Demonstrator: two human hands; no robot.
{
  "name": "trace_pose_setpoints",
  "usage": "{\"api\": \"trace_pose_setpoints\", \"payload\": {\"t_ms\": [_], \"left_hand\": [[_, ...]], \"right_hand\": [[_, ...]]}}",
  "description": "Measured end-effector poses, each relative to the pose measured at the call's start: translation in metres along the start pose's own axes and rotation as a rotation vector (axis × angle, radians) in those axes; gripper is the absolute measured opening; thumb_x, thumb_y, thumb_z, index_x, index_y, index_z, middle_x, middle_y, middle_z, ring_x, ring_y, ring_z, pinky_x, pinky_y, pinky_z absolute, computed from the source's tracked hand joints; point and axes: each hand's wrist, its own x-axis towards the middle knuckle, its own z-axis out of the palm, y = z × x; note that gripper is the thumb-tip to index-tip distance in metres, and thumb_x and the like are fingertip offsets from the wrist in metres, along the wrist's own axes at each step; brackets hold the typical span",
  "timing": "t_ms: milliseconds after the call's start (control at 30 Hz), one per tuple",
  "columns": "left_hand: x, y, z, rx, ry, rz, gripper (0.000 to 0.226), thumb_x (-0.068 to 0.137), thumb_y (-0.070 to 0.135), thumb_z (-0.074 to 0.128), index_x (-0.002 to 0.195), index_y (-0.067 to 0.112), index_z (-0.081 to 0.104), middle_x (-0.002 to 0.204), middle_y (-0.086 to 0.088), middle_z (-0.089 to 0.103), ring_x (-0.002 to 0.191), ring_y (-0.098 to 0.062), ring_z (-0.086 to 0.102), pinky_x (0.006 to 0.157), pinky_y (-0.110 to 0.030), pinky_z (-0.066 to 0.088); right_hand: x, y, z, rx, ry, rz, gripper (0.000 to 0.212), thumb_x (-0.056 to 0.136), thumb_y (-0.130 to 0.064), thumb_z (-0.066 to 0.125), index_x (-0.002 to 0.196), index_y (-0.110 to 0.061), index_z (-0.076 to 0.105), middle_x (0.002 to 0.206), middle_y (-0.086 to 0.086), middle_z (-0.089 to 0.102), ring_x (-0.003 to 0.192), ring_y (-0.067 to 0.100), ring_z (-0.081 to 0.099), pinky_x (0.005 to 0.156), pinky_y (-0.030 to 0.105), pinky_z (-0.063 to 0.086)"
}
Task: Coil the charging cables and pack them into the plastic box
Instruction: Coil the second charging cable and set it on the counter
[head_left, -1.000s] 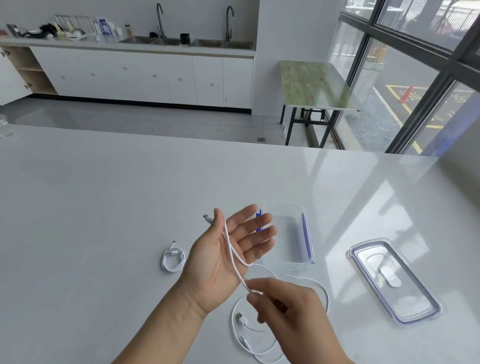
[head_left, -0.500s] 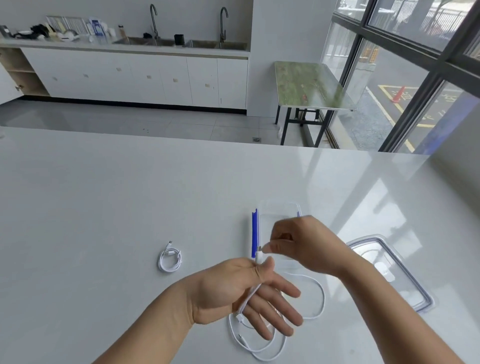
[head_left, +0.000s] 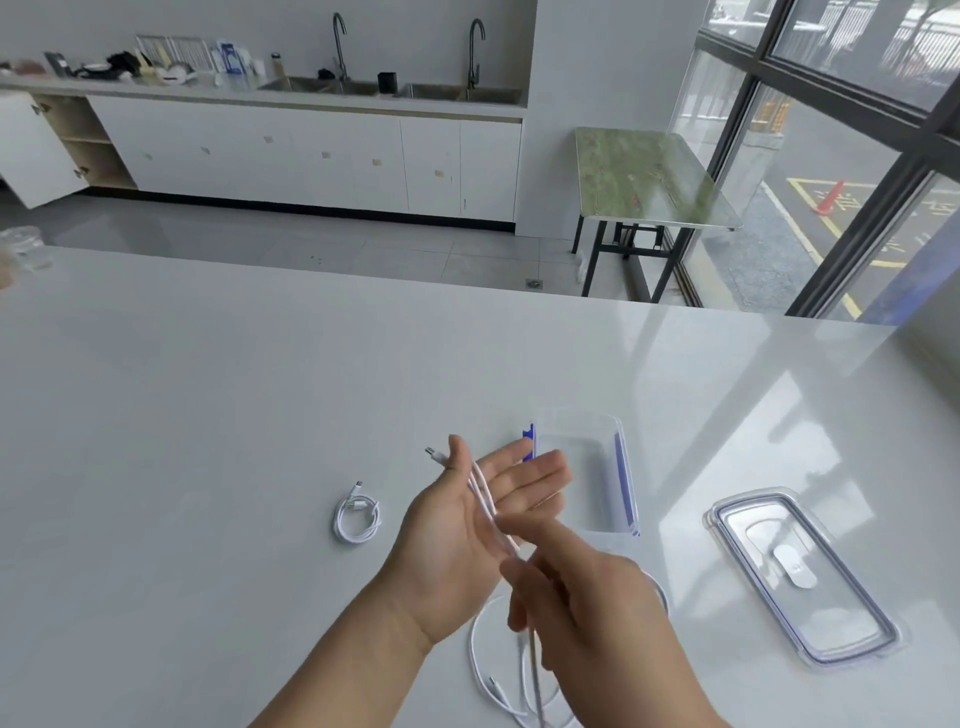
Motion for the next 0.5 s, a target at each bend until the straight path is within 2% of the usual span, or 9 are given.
{"api": "trace_pose_setpoints", "payload": {"t_ms": [100,133,200,267,400,500], "left_hand": [[-0.003,0.005,0.005,-0.093,-0.033,0.023,0.080,0.095,0.062,0.031,0.135,-0.004,0.051,0.133,-0.027,0.061,0.125,-0.038,0.059,0.106,-0.048,0.048],[-0.005,0.005,0.005,-0.099,-0.049,0.009,0.084,0.093,0.065,0.031,0.136,-0.005,0.050,0.134,-0.028,0.059,0.126,-0.039,0.058,0.106,-0.048,0.048],[-0.008,0.004,0.005,-0.134,-0.065,-0.009,0.094,0.089,0.071,0.034,0.139,-0.007,0.045,0.138,-0.032,0.054,0.129,-0.043,0.055,0.107,-0.049,0.046],[-0.010,0.005,0.005,-0.172,-0.085,0.000,0.103,0.085,0.076,0.038,0.142,-0.009,0.041,0.141,-0.034,0.050,0.131,-0.045,0.051,0.110,-0.052,0.042],[-0.016,0.014,0.008,-0.210,-0.153,0.009,0.116,0.077,0.084,0.043,0.144,-0.010,0.036,0.146,-0.034,0.044,0.136,-0.045,0.045,0.114,-0.052,0.037],[-0.019,0.017,0.007,-0.220,-0.241,-0.032,0.123,0.073,0.089,0.042,0.146,-0.010,0.033,0.148,-0.035,0.040,0.140,-0.047,0.039,0.118,-0.053,0.031]], "right_hand": [[-0.008,0.016,0.009,0.244,-0.024,0.111,0.026,0.092,-0.020,0.061,0.093,-0.046,0.060,0.061,-0.007,0.067,0.052,0.005,0.059,0.063,0.020,0.048],[-0.009,0.021,0.011,0.391,-0.026,0.159,0.021,0.087,-0.018,0.062,0.090,-0.039,0.062,0.058,-0.001,0.065,0.052,0.007,0.059,0.062,0.023,0.049],[-0.010,0.031,0.013,0.669,-0.051,0.239,0.011,0.080,-0.013,0.061,0.089,-0.020,0.062,0.056,0.006,0.059,0.053,0.023,0.062,0.057,0.029,0.049],[-0.011,0.039,0.014,0.793,-0.111,0.260,0.009,0.082,-0.014,0.062,0.088,-0.009,0.058,0.058,0.009,0.054,0.050,0.030,0.061,0.051,0.030,0.046],[-0.013,0.058,0.017,0.703,-0.255,0.259,0.024,0.086,-0.035,0.067,0.081,-0.012,0.069,0.056,0.007,0.056,0.045,0.020,0.052,0.048,0.023,0.039],[-0.005,0.081,0.019,0.489,-0.367,0.273,0.037,0.084,-0.050,0.068,0.084,-0.014,0.075,0.057,0.000,0.059,0.052,0.014,0.054,0.056,0.025,0.046]]}}
